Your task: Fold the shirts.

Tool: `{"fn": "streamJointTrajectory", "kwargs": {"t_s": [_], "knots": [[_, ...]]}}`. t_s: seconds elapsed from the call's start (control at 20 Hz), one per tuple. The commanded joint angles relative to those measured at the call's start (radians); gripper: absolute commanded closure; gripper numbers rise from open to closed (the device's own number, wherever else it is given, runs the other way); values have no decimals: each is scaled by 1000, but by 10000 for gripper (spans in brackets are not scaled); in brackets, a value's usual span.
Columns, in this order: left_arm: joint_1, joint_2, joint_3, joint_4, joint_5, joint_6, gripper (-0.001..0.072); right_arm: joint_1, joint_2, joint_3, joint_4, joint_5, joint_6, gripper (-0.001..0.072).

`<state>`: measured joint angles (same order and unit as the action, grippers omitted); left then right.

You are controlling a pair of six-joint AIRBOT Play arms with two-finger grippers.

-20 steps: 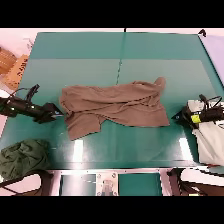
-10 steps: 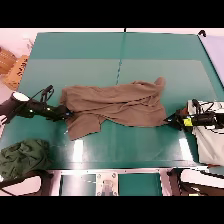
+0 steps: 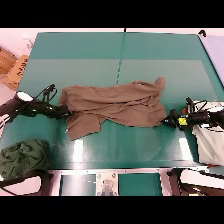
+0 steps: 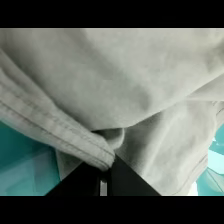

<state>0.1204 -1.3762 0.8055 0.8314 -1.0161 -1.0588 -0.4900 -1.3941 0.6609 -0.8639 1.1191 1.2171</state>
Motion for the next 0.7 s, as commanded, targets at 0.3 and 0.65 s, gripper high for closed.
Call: {"fn": "streamJointTrajectory", "kwargs": {"t_s": [0.3,0.65], "knots": [[56,36,276,23,-356,-18,682,2,42,227,124,203,2,691],[56,300,844,-4,-361,-87,681,-15,375,823,322,195,69,691]]}}
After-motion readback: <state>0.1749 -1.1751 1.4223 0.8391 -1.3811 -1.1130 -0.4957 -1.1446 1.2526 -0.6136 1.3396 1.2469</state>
